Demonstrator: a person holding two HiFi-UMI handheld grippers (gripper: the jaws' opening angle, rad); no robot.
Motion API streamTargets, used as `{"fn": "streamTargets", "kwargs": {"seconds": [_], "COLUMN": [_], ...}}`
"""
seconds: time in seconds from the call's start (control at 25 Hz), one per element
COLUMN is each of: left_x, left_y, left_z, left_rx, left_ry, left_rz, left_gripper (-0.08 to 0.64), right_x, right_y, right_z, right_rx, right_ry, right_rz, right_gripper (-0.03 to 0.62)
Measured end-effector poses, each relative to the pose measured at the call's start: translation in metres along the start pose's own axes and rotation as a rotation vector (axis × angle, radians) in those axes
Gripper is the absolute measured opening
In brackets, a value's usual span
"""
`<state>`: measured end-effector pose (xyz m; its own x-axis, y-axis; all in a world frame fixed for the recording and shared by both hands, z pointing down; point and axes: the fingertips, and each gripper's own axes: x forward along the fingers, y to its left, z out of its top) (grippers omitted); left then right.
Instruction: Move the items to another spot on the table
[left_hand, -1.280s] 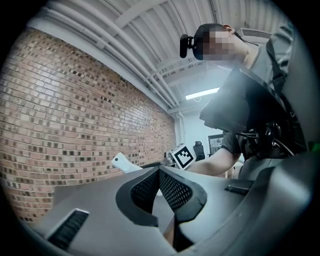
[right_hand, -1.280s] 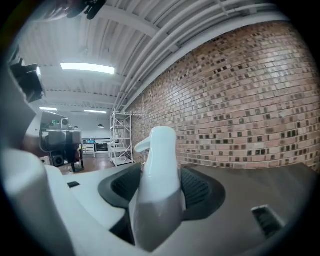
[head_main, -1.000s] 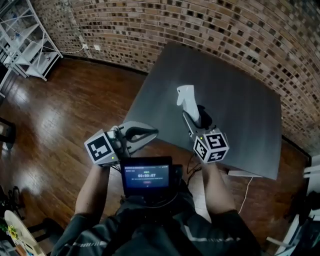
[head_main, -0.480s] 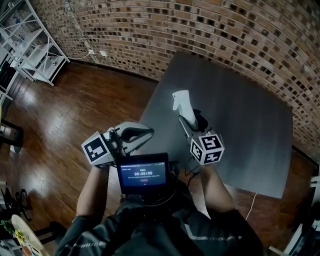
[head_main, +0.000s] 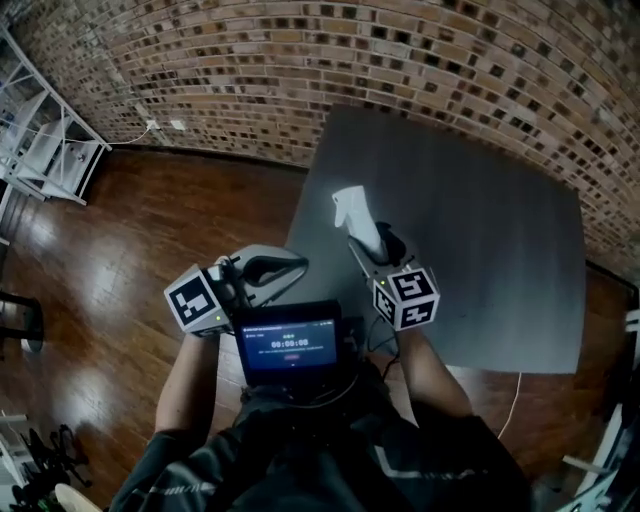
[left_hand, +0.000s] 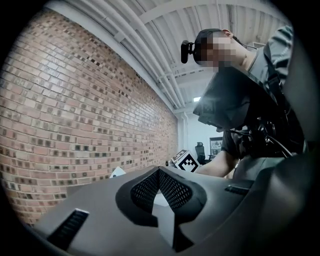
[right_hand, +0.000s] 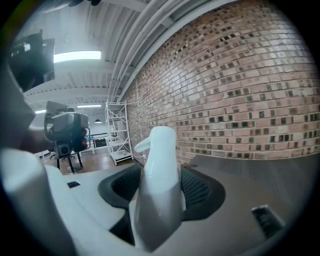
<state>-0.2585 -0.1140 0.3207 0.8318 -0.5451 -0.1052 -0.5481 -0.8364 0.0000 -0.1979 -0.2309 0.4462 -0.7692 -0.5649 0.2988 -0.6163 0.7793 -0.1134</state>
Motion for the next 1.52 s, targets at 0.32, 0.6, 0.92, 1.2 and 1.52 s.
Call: {"fn": "streamTargets", "kwargs": {"seconds": [0.32,0.6,0.92,1.2,1.52], "left_x": [-0.038,-0.067,-0.076,-0.068,-0.059], "left_y": [0.054,0.07,0.088,0.094,0.096], "left_z": [-0.003,-0.023,-0.033,-0.046,-0.06], "left_rx": [-0.043,-0.128,-0.179,-0.162,-0.197], "left_ry": [-0.011,0.006,-0.009,-0.009,0.012], "left_rz": [-0.21,-0.361,-0.382,-0.368,-0.354], "left_gripper": [-0.003,-0.003,-0.005,-0.003,-0.003], "right_x": [0.037,0.057,0.078,0.087,0.092], "right_y": [0.004,0.009,0.001,-0.009,-0.016], "right_z": [-0.019,-0.069,-0.134,-0.166,-0.19], "right_rx": [0.076,0.152,0.188,0.2,0.202], "right_ry": [0.032,0.141,0.277,0.345,0.404], "right_rz": [-0.233,-0.384,-0.428,-0.435,-0.43], "right_gripper": [0.258,0.258,0.258,0.258,0.258]}}
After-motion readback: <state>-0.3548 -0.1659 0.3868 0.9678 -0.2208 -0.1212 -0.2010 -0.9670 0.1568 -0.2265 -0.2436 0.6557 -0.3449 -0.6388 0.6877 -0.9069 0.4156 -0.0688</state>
